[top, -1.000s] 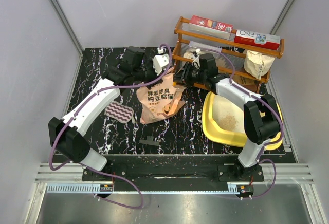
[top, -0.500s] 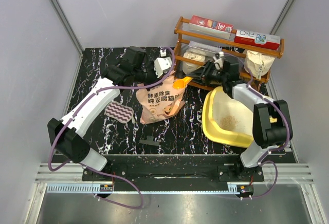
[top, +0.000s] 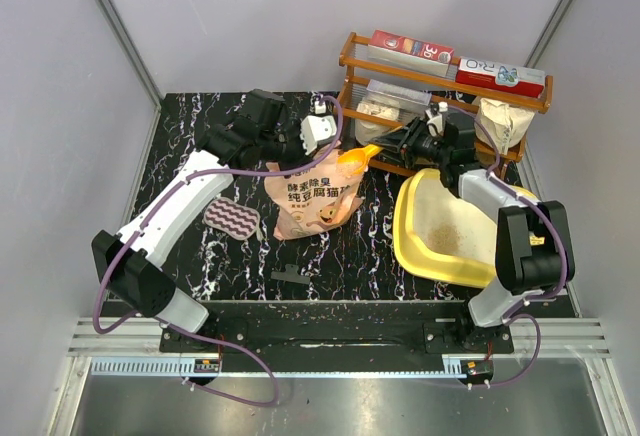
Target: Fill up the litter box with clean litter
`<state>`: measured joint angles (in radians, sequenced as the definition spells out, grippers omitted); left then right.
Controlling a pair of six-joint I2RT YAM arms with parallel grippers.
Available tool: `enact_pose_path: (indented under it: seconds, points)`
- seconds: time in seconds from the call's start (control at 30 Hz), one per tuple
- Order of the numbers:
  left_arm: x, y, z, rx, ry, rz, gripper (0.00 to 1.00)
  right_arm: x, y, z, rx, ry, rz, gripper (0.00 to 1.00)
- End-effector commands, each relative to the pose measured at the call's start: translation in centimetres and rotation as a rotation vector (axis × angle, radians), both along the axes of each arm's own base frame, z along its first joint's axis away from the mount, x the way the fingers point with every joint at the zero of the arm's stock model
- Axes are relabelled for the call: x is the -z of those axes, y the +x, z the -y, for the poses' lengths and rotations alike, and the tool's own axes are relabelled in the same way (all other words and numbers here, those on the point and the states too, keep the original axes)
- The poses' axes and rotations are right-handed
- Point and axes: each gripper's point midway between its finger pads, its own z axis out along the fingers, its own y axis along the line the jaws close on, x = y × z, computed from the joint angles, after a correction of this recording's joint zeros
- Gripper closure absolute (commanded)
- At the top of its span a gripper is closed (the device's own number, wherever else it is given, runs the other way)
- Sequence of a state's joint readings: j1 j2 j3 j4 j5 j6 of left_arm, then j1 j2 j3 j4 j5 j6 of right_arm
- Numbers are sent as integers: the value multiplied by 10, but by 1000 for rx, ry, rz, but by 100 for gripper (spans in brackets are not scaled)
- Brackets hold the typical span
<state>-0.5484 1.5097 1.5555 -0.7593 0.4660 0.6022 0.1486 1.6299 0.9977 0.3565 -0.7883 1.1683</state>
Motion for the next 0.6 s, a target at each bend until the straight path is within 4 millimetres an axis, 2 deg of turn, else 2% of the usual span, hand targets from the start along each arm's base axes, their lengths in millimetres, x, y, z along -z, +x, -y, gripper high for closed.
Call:
enact_pose_path:
  seconds: [0.0, 0.07, 0.1, 0.2, 0.27, 0.33, 0.43, 0.57]
  points:
    - [-83, 14, 14, 40, -141, 249, 92, -6, 4, 6, 60, 45, 13, 100]
    - [-81, 13, 14, 45, -133, 246, 92, -6, 2, -5, 27, 49, 13, 100]
    - [-81, 12, 14, 48, -131, 245, 91, -20, 1, -6, -14, 64, 54, 100]
    - [-79, 11, 12, 48, -120, 248, 91, -33, 1, 7, -65, 95, 93, 100]
    - [-76, 11, 11, 47, -112, 246, 91, -23, 5, 8, -61, 122, 43, 100]
    - [-74, 12, 10, 45, -107, 243, 91, -23, 3, 6, -83, 145, 40, 100]
    - [-78, 11, 11, 52, -105, 257, 91, -34, 1, 12, -98, 157, 83, 100]
    - [-76, 12, 10, 53, -96, 260, 91, -35, -2, 14, -96, 177, 75, 100]
